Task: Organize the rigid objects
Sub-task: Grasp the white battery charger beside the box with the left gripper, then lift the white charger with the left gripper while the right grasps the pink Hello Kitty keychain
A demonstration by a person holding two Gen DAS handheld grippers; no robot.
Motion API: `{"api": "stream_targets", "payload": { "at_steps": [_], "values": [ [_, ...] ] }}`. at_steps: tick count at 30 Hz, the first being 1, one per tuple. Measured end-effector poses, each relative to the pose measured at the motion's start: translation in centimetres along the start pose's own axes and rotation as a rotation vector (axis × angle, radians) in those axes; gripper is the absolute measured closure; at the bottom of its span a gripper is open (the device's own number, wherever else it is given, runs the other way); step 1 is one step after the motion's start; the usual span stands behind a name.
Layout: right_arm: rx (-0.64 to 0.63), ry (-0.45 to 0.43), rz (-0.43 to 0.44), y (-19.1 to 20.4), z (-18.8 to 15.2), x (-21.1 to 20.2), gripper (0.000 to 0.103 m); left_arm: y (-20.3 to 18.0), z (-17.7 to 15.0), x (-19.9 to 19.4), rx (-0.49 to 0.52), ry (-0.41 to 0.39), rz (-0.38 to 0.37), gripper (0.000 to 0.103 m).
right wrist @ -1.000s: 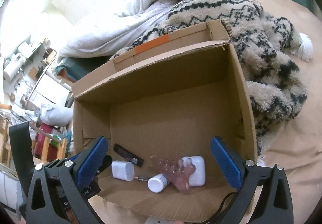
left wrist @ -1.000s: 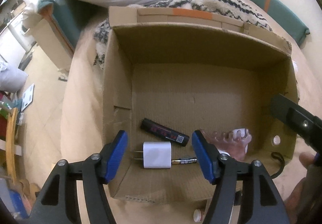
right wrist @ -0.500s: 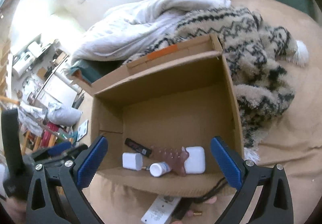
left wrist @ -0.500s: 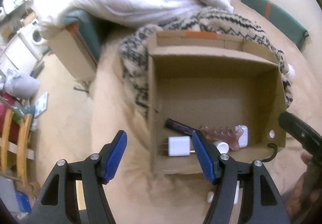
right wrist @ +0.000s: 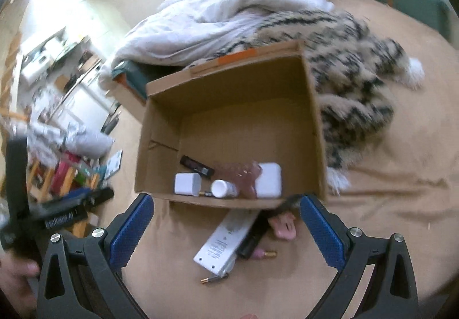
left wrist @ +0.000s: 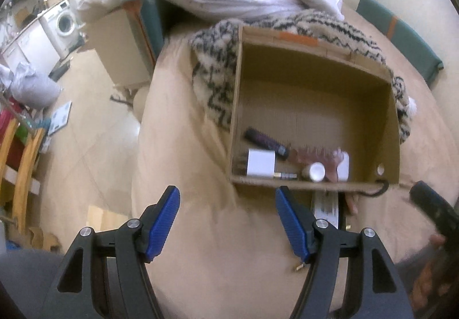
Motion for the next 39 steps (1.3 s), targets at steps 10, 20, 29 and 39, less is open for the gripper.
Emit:
{"api": "stream_targets", "payload": {
  "at_steps": [10, 20, 29, 39],
  "values": [
    [0.246, 0.044, 0.025, -4.9, 0.3, 1.2, 0.0, -4.2, -3.2, 3.4, 0.058, 0.13, -0.049, 0.037],
    [0.36, 0.098, 0.07, -6.8, 0.1, 2.6, 0.0, -11.8, -5.5, 9.3, 0.18, 0.385, -0.167, 0.043],
    [0.343, 0.117, 0.061, -6.7, 0.0, 2.7, 0.0, -14.6, -5.9, 10.2, 0.314, 0.377, -0.148, 0.062],
    [0.349, 0.144, 0.038, -7.0, -0.5, 3.3, 0.0, -7.9, -6.4, 7.4, 0.256, 0.305, -0.131, 0.063]
  ]
}}
Point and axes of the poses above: each gripper's, at about its wrist camera, not at the fingertips, and x roughly the way its jaws point, y to its left, z to its top, the point moved 4 cm from there along x, roughly the way its jaws point, and after that the axes turned 2 degrees about y, right-handed, at the moved point
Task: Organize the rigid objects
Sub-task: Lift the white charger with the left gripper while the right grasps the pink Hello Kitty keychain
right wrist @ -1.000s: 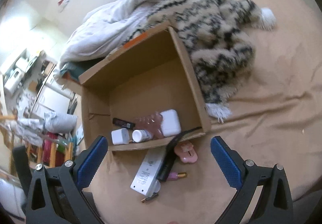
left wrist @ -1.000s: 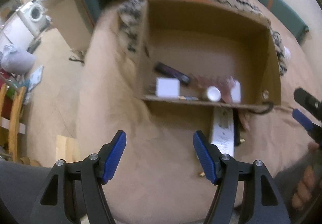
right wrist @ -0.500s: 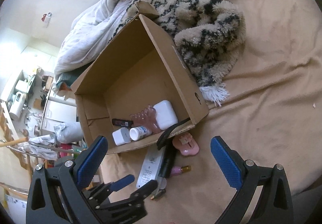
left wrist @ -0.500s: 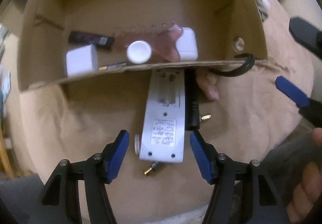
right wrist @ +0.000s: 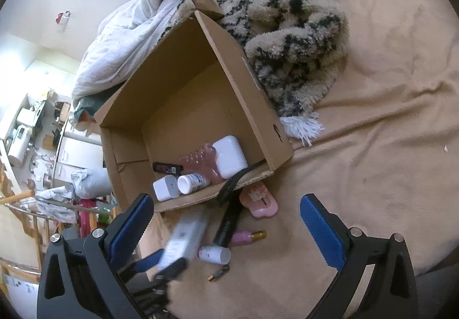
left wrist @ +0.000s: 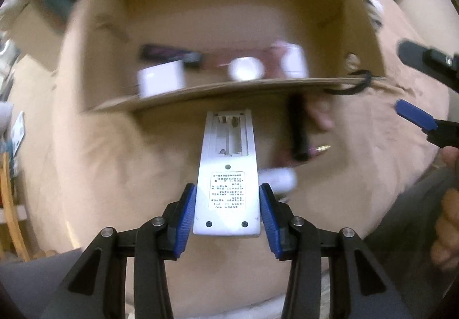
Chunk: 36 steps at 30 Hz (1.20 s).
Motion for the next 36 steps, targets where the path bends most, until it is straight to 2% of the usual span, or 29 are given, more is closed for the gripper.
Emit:
{"api": "stream_targets", "payload": {
  "at_steps": [2, 4, 6, 10, 13, 15, 18, 19, 21, 25, 30, 36],
  "values": [
    [0.001, 0.014, -0.003, 0.0, -0.1, 0.4, 0.0, 2.3, -0.5, 0.3, -0.028, 0.004, 0.04, 0.063],
    [0.003, 0.031, -0.008, -0.1, -0.2, 0.9, 0.0, 4.5, -0.8, 1.2, -0.108, 0.044, 0.055, 0.063],
    [0.008, 0.062, -0.011, -0.3, -0.5, 1.4, 0.0, 5.0, -1.0, 1.9, -0.159, 0.07, 0.02, 0.063],
    [-0.044, 0.095, -0.055, 0.0, -1.0, 2.0, 0.0, 4.8, -0.9, 3.2, -0.167, 0.093, 0.027, 0.063],
    [-0.106, 0.136, -0.129, 0.1, -1.6, 2.8, 0.0, 5.1, -0.2, 4.2, -0.182, 0.123, 0.021, 0.063],
    [-0.164, 0.178, -0.208, 0.1, -2.0, 4.0, 0.0, 5.2, 0.7, 4.5, -0.197, 0.118, 0.03, 0.062],
    [-0.263, 0.241, -0.346, -0.3, -2.1, 6.2, 0.029, 4.8, 2.4, 4.7, -0.169, 0.078, 0.071, 0.061],
    [-0.282, 0.26, -0.377, -0.5, -2.1, 6.9, 0.036, 4.6, 2.6, 4.9, -0.159, 0.073, 0.081, 0.061],
    [-0.3, 0.298, -0.396, -0.8, -2.0, 8.2, 0.039, 4.6, 2.7, 5.6, -0.173, 0.086, 0.08, 0.061],
    [-0.371, 0.308, -0.415, 0.2, -2.0, 9.7, 0.039, 5.4, 3.8, 6.7, -0.216, 0.104, 0.056, 0.061],
    [-0.418, 0.32, -0.46, 0.6, -2.1, 11.5, 0.039, 5.8, 4.6, 7.6, -0.205, 0.095, 0.06, 0.061],
    [-0.496, 0.285, -0.497, 1.9, -2.6, 12.5, 0.039, 5.7, 4.8, 8.3, -0.198, 0.085, 0.07, 0.063]
  ]
}}
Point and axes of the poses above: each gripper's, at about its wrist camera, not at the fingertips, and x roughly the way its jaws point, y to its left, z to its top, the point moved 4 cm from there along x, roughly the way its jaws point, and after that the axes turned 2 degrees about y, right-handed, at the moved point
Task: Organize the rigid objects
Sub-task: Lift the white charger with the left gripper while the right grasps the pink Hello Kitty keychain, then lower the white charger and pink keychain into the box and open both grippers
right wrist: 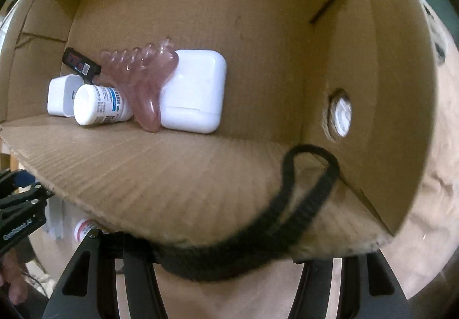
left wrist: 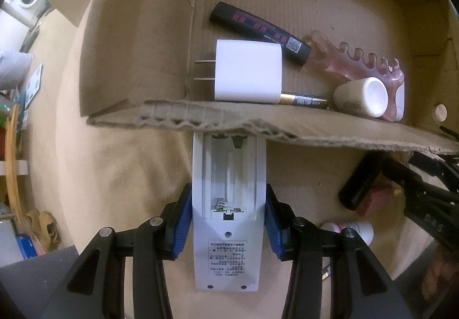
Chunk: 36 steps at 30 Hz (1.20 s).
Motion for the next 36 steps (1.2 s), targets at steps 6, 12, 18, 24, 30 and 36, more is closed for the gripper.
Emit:
{"api": "stream_targets", "payload": {
  "at_steps": [6, 12, 18, 24, 30, 36],
  "values": [
    [-0.028, -0.051, 0.001, 0.8, -0.7, -1.3, 0.065, 0.5, -0.8, -0.4, 0.002, -0.015, 0.002, 0.063],
    [-0.047, -0.025, 0.001, 2.0, -2.3, -3.2, 0.065, 2.2, -2.9, -1.6, -0.048, -0.022, 0.028, 0.063],
    [-0.024, -0.026, -0.013, 1.1, -4.3, -5.7, 0.065, 3.8, -4.1, -3.8, -0.067, -0.054, 0.034, 0.063],
    [0.064, -0.079, -0.001, -2.3, -8.5, -10.0, 0.065, 4.6, -6.4, -7.1, -0.13, -0.092, 0.038, 0.063],
    [0.127, -0.213, 0.022, -4.0, -9.4, -14.9, 0.065, 5.4, -7.2, -13.0, -0.125, -0.23, 0.053, 0.063],
    [0.112, -0.424, -0.007, -3.6, -5.5, -18.5, 0.065, 6.1, -4.6, -18.4, -0.117, -0.366, 0.087, 0.063]
  ]
}}
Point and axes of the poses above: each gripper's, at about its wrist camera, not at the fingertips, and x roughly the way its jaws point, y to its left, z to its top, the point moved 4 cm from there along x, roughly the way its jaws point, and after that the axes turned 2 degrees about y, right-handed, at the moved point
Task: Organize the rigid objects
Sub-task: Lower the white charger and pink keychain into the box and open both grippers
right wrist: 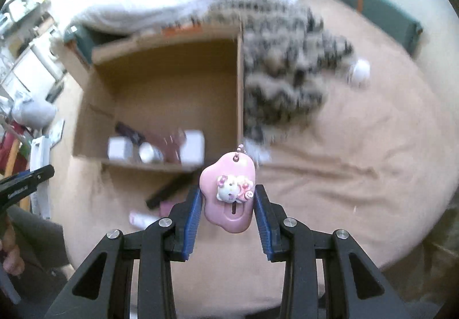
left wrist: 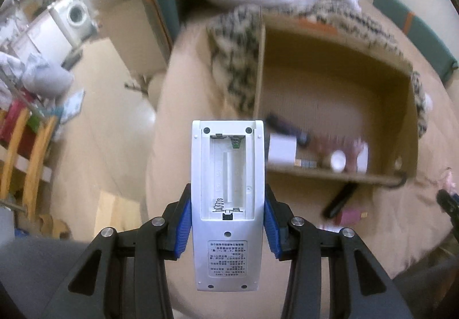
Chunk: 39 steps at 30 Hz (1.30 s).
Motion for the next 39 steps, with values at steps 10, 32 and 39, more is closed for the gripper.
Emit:
{"api": "stream_targets", "payload": {
  "at_steps": [10, 32, 39],
  "values": [
    [0.026, -0.197, 0.096, 0.1, 6.6, -2.6, 0.065, -1.5, 5.8, -1.6, 0.031, -0.123, -0.014, 0.063],
    [0.052, 0.0, 0.16, 0.8, 8.5, 8.7, 0.065, -9.4, 10.3, 6.1, 0.148, -0.117, -0.132, 0.063],
    [0.023, 0.06, 0.156, 1.9, 7.8, 10.6, 0.065, -10.3, 10.5, 8.4, 0.15, -0.066, -0.155, 0.063]
  ]
}}
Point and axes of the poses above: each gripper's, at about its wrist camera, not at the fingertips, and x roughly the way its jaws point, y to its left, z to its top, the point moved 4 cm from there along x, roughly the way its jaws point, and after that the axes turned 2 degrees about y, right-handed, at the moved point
